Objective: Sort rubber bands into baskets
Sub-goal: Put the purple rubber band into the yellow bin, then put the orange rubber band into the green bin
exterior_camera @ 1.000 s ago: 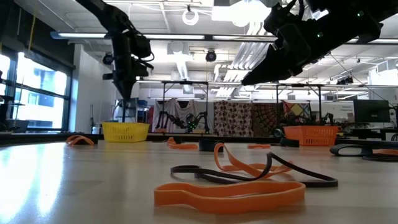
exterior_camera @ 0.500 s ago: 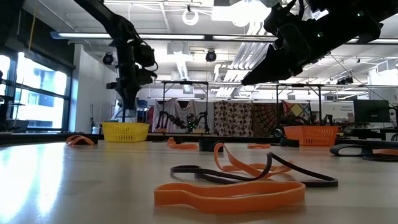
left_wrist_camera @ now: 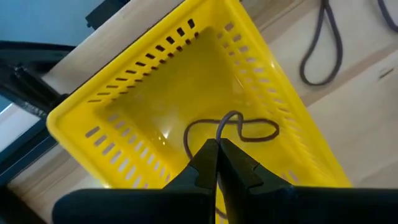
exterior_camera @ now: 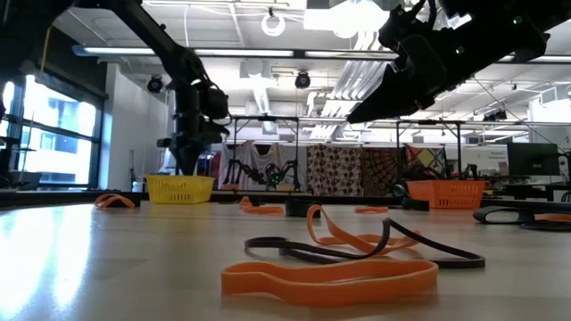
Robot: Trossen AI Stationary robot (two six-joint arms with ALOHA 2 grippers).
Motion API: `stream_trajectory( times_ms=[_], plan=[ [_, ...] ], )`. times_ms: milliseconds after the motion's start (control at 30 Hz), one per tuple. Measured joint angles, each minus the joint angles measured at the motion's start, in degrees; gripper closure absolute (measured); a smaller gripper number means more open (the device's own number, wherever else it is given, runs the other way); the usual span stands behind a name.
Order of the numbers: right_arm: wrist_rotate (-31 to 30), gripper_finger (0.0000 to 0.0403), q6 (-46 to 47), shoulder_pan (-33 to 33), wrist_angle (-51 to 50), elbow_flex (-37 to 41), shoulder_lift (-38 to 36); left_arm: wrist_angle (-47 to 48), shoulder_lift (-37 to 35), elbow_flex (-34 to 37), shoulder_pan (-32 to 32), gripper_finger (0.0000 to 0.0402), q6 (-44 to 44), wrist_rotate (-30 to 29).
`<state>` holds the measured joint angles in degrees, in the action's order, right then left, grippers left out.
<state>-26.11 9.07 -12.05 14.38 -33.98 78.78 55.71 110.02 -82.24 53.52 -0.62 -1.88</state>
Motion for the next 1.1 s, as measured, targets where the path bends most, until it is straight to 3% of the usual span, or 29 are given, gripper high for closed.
stream_trajectory(
  times_ms=[467, 767, 1100],
  plan=[
    [0.0, 0.0403, 0.1, 0.0, -0.2, 0.0, 0.0, -1.5, 1.7, 0.0, -0.3, 0.04, -1.3, -0.2],
    [-0.1, 0.0403, 0.1, 0.0, -0.4, 0.0, 0.0, -3.3, 2.0, 0.0, -0.3, 0.0371, -2.1, -0.3],
    [-0.1, 0.0403, 0.1, 0.0, -0.4, 0.0, 0.0, -3.3, 4.6, 0.0, -0.3, 0.038, -3.4, -0.4]
  ],
)
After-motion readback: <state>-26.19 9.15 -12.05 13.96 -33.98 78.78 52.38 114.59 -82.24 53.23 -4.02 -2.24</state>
